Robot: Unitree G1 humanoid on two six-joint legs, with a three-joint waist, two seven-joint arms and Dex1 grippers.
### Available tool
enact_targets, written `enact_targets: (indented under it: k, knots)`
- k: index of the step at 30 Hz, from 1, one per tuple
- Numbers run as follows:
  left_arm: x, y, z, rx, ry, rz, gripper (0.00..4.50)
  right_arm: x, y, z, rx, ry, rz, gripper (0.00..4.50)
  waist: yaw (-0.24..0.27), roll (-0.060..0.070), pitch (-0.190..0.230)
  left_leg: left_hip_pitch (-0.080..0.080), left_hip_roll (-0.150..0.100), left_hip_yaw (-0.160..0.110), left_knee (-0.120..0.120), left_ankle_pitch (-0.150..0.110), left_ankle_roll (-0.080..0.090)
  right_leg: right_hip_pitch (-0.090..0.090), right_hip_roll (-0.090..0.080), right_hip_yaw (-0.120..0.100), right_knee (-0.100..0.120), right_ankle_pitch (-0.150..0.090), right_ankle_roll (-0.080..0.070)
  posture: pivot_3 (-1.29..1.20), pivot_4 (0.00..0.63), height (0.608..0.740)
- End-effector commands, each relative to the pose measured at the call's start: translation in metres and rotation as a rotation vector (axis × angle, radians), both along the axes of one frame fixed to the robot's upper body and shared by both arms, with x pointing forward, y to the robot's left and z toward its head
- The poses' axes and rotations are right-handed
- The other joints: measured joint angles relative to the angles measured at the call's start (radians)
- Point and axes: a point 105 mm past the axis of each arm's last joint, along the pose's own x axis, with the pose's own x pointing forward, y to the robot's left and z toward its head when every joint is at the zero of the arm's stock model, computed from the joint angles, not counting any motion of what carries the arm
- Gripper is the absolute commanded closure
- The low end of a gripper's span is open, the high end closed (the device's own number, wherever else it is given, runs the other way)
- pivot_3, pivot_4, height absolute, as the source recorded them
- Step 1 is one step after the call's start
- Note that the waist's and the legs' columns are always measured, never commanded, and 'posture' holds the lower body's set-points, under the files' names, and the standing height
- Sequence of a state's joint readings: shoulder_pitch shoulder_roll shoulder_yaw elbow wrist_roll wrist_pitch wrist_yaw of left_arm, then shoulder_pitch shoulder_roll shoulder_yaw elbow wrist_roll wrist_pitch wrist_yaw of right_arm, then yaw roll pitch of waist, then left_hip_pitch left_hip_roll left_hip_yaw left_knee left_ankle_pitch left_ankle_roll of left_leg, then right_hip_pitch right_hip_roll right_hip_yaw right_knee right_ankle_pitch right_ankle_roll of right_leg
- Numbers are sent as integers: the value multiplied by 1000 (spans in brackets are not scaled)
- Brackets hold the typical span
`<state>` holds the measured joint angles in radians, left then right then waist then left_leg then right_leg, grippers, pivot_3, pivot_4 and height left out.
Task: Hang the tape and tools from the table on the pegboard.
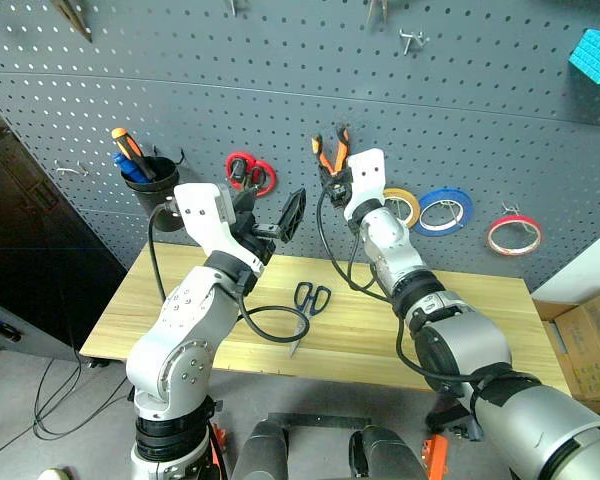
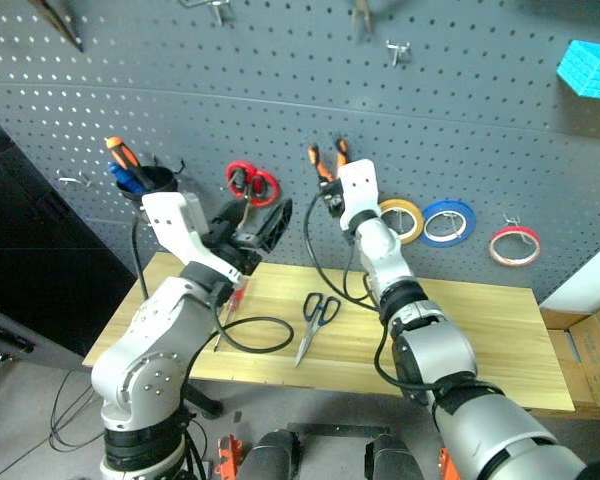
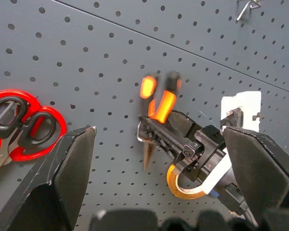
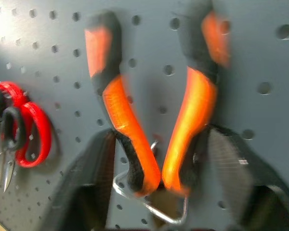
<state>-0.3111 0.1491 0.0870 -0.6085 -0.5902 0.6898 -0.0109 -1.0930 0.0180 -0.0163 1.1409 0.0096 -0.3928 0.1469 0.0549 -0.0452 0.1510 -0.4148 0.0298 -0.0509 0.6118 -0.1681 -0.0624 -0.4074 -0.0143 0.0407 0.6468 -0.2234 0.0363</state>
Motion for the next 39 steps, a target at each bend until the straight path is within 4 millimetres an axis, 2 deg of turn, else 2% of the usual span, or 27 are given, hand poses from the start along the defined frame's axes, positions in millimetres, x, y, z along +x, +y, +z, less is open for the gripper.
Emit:
enact_targets:
  k: [1, 2, 12, 17, 20, 24, 28, 32, 36, 39]
  knots:
    - [-3, -1, 7, -11, -30, -8, 0, 3, -9, 18, 18, -51, -34, 183, 1, 0, 0, 0, 0, 0, 0, 0, 1, 0, 0, 0, 0, -1, 0, 196, 81, 740]
    - [-3, -1, 7, -11, -30, -9, 0, 3, -10, 18, 16, -51, -35, 47, 1, 0, 0, 0, 0, 0, 0, 1, 1, 0, 0, 0, 0, -1, 0, 194, 81, 740]
    - [-3, -2, 4, -9, -17, -12, 0, -2, -19, 14, -3, -66, -19, 47, 1, 0, 0, 0, 0, 0, 0, 4, 6, 1, 0, 0, -1, 0, 0, 187, 85, 740]
    - [7, 11, -16, 131, 41, 85, 0, -26, -25, 16, 36, -82, 110, 47, -2, 1, 1, -1, 0, 1, -1, 4, 6, 0, 0, 1, -3, 0, 0, 180, 96, 740]
    - [16, 18, -19, 152, 47, 118, 0, -48, -31, 15, 28, -65, 183, 47, -2, 4, 2, -1, 0, 0, -2, 4, 6, 0, 0, 1, -2, -1, 0, 173, 103, 740]
    - [30, 15, -19, 152, 49, 109, 0, -75, -38, 14, -3, -21, 255, 47, -4, 6, 3, -1, 0, 1, -2, 4, 6, -1, 0, 1, -2, -1, 0, 153, 115, 740]
    - [51, 8, -19, 165, 43, 105, 0, -88, -43, 11, -1, 35, 269, 47, -6, 6, 3, -1, 0, 1, -2, 4, 6, -1, 0, 1, -2, -1, 0, 133, 117, 740]
    - [60, 4, -24, 196, 51, 80, 0, -97, -43, 8, 5, 84, 305, 47, -13, 6, 4, -1, 0, 2, -2, 4, 6, -1, 0, 1, -2, -1, 0, 122, 121, 740]
    - [69, 8, -52, 288, 170, 66, 0, -116, -44, 0, -76, 123, 395, 47, -24, 7, 4, -2, 0, 2, -3, 3, 6, -2, 0, 1, -3, -2, 1, 100, 127, 740]
    - [70, 19, -82, 330, 292, 80, 0, -132, -43, -4, -120, 153, 474, 47, -32, 9, 6, -3, 0, 2, -3, 3, 6, -2, -1, 1, -3, -3, 1, 80, 136, 740]
